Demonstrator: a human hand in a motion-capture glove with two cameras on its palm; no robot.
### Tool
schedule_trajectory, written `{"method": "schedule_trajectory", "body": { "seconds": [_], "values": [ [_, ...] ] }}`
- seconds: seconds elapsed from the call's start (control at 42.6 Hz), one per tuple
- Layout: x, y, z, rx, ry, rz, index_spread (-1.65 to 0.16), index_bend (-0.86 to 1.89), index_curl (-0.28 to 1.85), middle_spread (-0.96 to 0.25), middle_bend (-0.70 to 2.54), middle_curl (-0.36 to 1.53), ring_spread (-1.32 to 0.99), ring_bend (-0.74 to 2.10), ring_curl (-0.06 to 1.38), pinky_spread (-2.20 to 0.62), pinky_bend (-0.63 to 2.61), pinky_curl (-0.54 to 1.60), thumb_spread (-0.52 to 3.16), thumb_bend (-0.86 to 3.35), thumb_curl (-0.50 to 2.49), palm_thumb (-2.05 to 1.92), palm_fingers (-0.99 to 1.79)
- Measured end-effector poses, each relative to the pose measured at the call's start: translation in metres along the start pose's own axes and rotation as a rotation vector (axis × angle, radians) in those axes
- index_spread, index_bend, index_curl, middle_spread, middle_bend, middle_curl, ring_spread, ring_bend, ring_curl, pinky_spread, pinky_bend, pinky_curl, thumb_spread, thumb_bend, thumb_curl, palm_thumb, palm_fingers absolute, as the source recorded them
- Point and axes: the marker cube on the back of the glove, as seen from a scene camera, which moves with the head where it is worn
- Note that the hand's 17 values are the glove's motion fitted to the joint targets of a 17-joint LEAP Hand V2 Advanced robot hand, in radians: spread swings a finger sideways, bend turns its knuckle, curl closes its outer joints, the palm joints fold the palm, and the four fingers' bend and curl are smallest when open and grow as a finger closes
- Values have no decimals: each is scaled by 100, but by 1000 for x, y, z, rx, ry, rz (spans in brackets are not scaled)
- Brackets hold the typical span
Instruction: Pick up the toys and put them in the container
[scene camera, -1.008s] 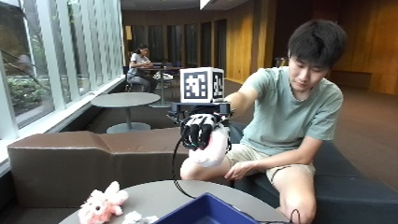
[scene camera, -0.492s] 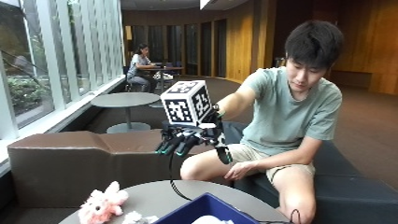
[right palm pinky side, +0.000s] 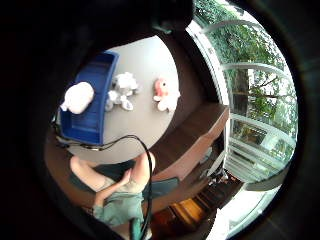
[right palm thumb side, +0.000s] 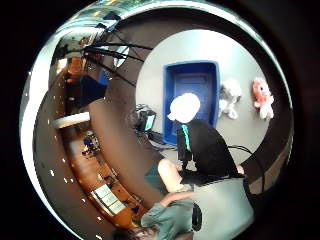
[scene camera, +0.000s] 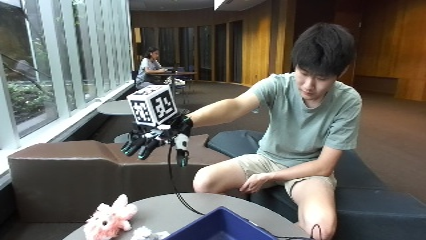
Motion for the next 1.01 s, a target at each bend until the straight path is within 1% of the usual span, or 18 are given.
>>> {"method": "schedule_trajectory", "body": {
  "seconds": [0.258, 0.375, 0.539, 0.704, 0.774, 0.868, 1.008],
  "values": [
    [55, -46, 74, -48, -90, -15, -23, 10, 27, -1, 10, 24, 6, 16, 36, 9, 93, 34, 133, -1, 47, 17, -30],
    [72, -67, 111, -77, -88, 3, -24, 10, 26, -2, 11, 22, 6, 17, 35, 9, 91, 33, 135, -2, 44, 14, -28],
    [86, -93, 172, -177, -105, -17, -25, 14, 26, -4, 11, 22, 6, 17, 34, 9, 87, 32, 147, 1, 40, 12, -23],
    [95, -102, 225, -293, -196, -30, -26, 17, 28, -5, 13, 21, 5, 15, 32, 9, 83, 31, 162, 2, 34, 8, -19],
    [100, -101, 240, -306, -232, -11, -27, 22, 30, -5, 11, 21, 5, 15, 31, 9, 81, 31, 165, 3, 32, 7, -17],
    [109, -98, 246, -266, -270, 9, -28, 27, 33, -4, 9, 19, 6, 15, 30, 9, 80, 31, 166, 5, 29, 4, -15],
    [118, -90, 237, -222, -182, 46, -25, 40, 39, 0, 8, 17, 6, 17, 29, 9, 83, 32, 167, 11, 28, 8, -8]
  ]
}}
